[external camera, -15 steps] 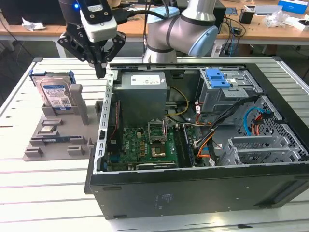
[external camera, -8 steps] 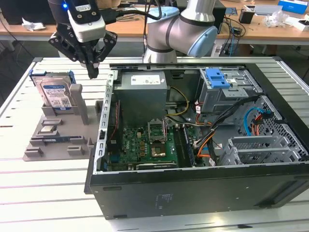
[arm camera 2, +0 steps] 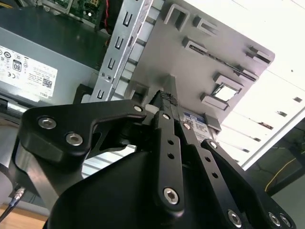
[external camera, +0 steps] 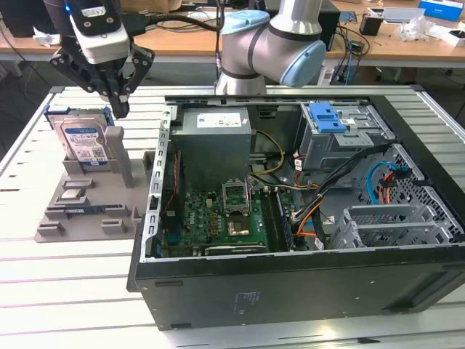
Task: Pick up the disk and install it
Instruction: 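Reach for the disk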
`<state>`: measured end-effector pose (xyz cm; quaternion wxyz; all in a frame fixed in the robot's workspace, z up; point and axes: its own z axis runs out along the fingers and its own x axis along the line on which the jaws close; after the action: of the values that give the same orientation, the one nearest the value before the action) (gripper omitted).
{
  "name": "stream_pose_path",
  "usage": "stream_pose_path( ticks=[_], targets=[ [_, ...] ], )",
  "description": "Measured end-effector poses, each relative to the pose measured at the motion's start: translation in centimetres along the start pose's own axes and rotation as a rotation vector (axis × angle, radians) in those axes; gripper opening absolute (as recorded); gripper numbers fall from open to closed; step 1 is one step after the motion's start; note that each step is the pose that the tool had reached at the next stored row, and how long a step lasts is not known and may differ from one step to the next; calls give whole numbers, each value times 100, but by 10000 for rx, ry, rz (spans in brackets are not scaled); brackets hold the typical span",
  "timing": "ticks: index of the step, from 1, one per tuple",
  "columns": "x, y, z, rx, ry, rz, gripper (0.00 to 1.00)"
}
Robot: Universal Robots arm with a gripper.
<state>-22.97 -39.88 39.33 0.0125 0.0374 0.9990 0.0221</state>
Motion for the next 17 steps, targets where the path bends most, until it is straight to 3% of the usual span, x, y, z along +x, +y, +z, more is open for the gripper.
stream_pose_path(
  ticks=[2,12,15,17],
  targets=[
    [71,-5,-2,-1,0,0,11],
    [289,-21,-8,0,0,1,11],
    [376,-28,-10,-1,0,0,11],
    [484,-34,-12,0,0,1,11]
  ],
)
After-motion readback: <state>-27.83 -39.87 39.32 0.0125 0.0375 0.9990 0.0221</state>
